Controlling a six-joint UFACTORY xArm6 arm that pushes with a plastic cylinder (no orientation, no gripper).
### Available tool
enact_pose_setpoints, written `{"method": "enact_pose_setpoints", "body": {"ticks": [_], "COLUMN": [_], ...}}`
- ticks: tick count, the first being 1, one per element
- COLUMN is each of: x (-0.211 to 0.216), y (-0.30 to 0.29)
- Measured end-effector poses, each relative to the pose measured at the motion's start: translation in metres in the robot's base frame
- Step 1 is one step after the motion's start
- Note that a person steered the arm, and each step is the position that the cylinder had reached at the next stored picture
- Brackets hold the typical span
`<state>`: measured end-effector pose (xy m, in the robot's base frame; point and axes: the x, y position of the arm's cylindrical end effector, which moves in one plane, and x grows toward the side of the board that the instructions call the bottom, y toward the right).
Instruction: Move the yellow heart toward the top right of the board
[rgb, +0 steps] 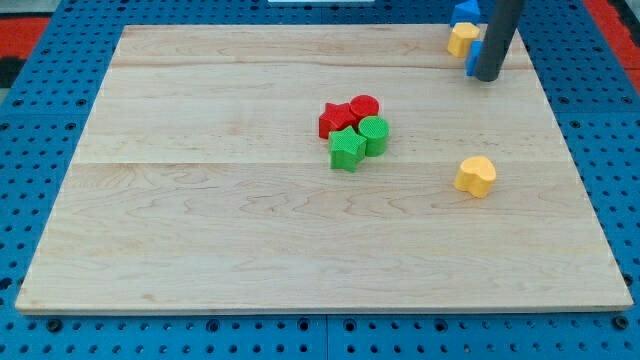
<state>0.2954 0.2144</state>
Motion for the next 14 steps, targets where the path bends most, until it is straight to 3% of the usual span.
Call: {"method": "enact_pose_setpoints", "body": {"ticks": [1,3,4,5,14], "x": [0.010,0.152,0.203,0.213,0.048], "y": [-0.010,0.015,-0.003,-0.047,-0.021]}}
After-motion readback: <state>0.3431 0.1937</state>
